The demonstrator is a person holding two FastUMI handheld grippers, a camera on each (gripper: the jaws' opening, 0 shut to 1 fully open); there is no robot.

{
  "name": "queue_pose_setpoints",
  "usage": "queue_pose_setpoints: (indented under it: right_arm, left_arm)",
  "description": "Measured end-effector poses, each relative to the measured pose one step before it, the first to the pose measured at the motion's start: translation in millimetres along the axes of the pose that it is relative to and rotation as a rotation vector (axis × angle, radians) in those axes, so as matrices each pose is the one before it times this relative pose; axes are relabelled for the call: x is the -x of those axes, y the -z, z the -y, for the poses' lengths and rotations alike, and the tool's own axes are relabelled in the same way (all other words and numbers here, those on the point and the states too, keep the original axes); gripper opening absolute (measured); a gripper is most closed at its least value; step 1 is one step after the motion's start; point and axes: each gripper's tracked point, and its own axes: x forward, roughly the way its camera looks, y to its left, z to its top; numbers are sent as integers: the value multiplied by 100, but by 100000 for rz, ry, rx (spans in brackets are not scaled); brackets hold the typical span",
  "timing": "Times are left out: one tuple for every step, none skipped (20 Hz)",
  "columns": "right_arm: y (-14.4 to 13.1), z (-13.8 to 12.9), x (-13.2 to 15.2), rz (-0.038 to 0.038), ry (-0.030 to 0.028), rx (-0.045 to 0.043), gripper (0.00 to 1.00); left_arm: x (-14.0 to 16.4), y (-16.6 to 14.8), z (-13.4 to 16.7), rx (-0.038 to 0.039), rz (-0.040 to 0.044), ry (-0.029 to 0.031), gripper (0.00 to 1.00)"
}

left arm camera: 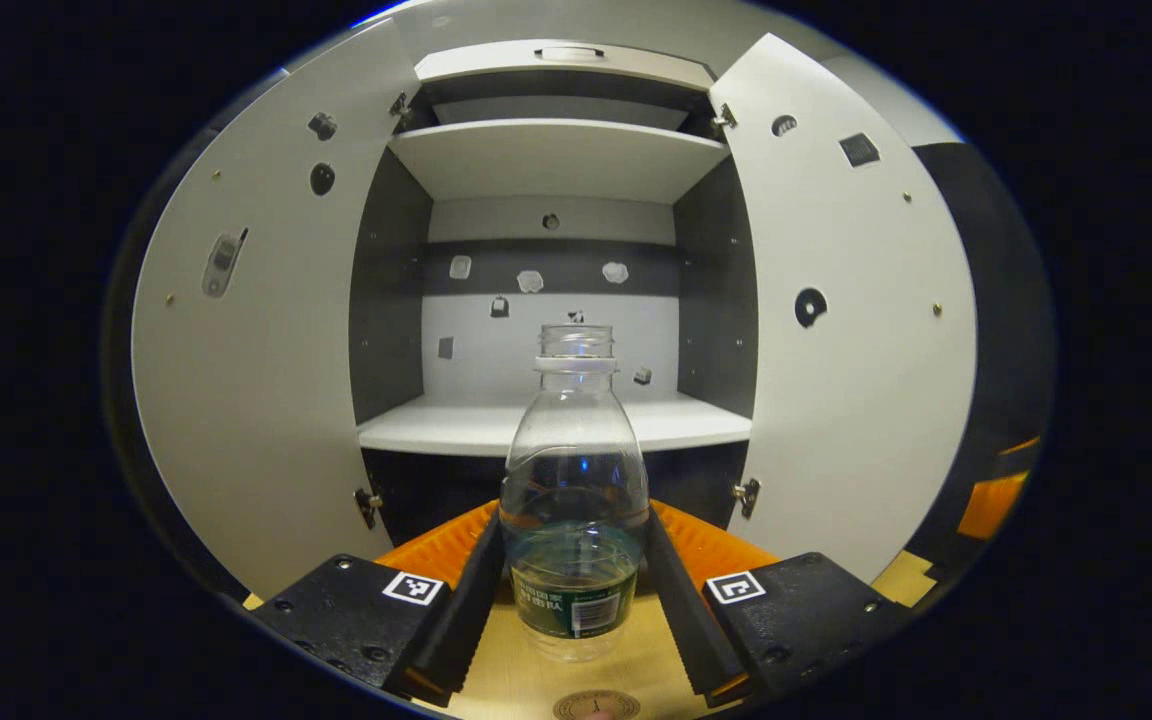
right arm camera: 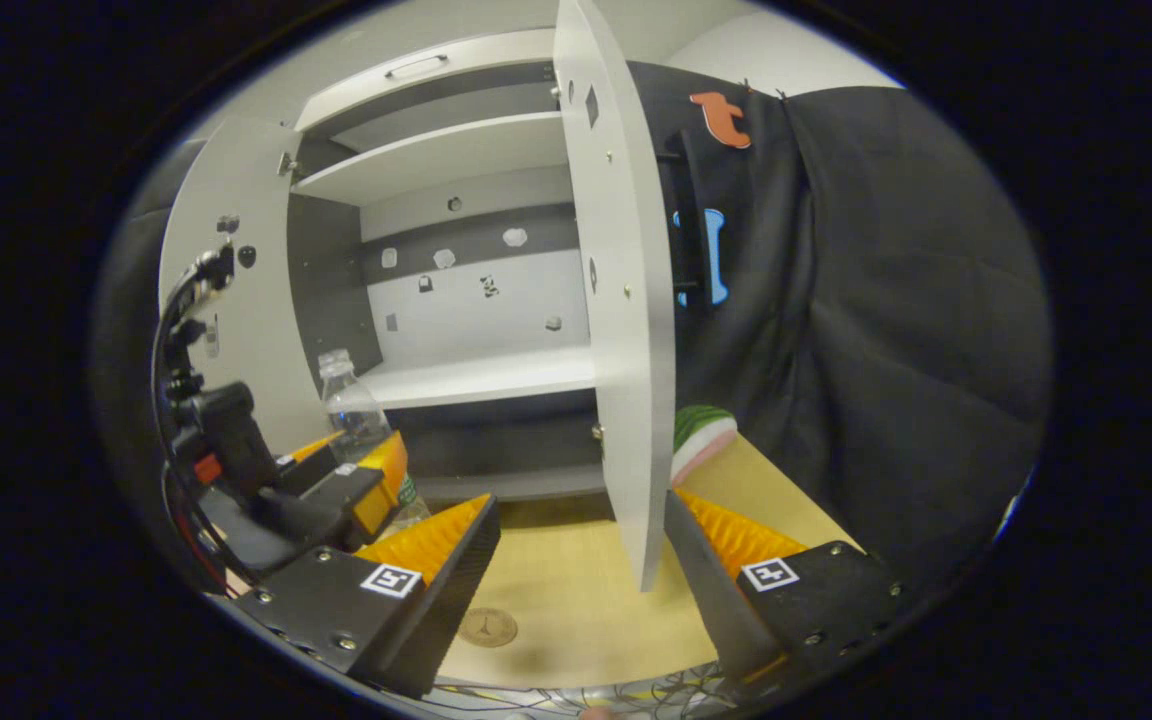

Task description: Grasp the bottle in the cabinet with the left hand and place it on the coaster, then close the right door with the right hand and the left door with the left hand.

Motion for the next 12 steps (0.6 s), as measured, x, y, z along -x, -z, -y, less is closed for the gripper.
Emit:
queue_pose_setpoints:
  right_arm:
    - [517,236,311,-1551,137,-213,100]
    - [566,171,496,-1594,-138,-1127,100]
    - [237,32,373,-230,-576,-1419,100]
    - [356,97,273,-516,-34,-740,98]
    - [623,282,117,-1430,536,303,100]
    - [870,411,-85,-1876,880,1397,100]
    - [844,533,-131,-2256,1464,1723,100]
    - [978,390,-1,-2283,869,1283,100]
    - [683,31,-154,-2186,253,656,100]
    - [653,14,-3,-2003,53,398,100]
    - [521,-65,-5,-1478,-240,379,98]
    - [511,-24,-65,-1401,29,276,98]
  left_arm:
    - [532,1836,401,-853,-2297,702,80]
    - [632,1628,246,-466,-1864,252,81]
    - [393,1453,391,-491,-1060,1011,81]
    - [368,1445,301,-172,-1426,671,81]
    - [258,1709,376,-59,-1560,877,81]
    - [188,1710,308,16,-2480,558,81]
    - [13,1524,338,515,-1645,868,81]
    - [14,1358,283,641,-1882,651,81]
    - [8,1121,12,457,-1074,-215,81]
    - [-186,953,56,60,-1203,44,81]
    - [-225,999,69,-67,-1050,-162,81]
    - [-284,748,117,192,-633,676,81]
